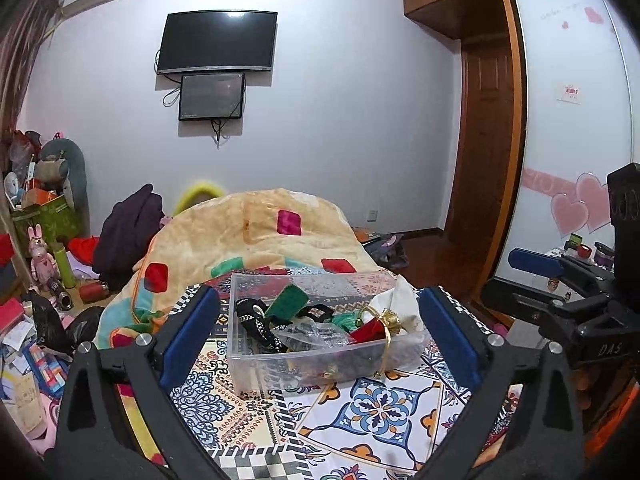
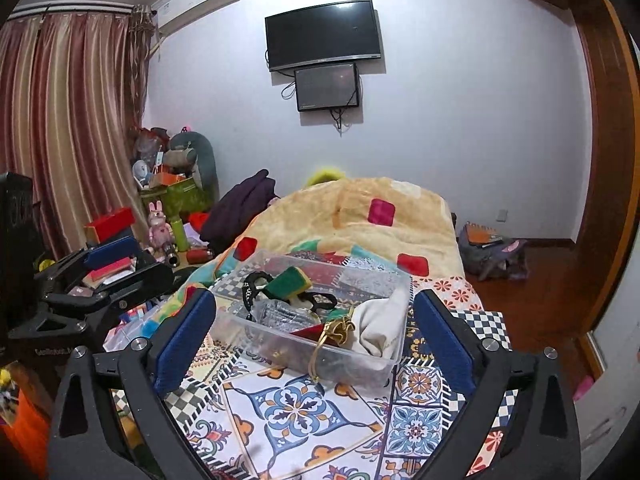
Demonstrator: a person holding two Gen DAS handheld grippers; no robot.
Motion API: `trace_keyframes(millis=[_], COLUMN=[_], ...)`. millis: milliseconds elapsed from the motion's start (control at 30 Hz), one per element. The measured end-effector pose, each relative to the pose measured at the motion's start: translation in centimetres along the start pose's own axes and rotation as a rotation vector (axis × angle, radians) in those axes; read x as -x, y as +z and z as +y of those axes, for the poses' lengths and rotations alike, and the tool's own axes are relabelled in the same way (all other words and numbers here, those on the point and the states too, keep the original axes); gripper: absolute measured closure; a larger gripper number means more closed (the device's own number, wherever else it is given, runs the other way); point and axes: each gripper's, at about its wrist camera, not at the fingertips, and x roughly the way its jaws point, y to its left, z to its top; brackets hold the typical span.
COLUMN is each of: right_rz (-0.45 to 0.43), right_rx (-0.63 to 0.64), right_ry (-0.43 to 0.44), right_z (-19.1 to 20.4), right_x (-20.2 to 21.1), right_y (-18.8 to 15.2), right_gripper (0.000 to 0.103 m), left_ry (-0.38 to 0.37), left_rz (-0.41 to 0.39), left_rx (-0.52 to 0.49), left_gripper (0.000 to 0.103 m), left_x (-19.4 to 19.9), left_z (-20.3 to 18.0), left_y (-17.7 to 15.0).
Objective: Organize soft objects
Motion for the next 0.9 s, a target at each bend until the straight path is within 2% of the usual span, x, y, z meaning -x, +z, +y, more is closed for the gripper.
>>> trace_keyframes(millis=[900], right_rz=[-0.005], right_rx=[-0.002], right_ry=[0.006], right_z=[0.16], right_x=[0.48], right_y=[0.19], right_gripper=[0.004], left_ry=[0.002], left_rz=[-0.005], left_rx=[-0.003], left_gripper=[0.000], left_x=[0.29], left_z=[-0.10], left_y=[-0.22])
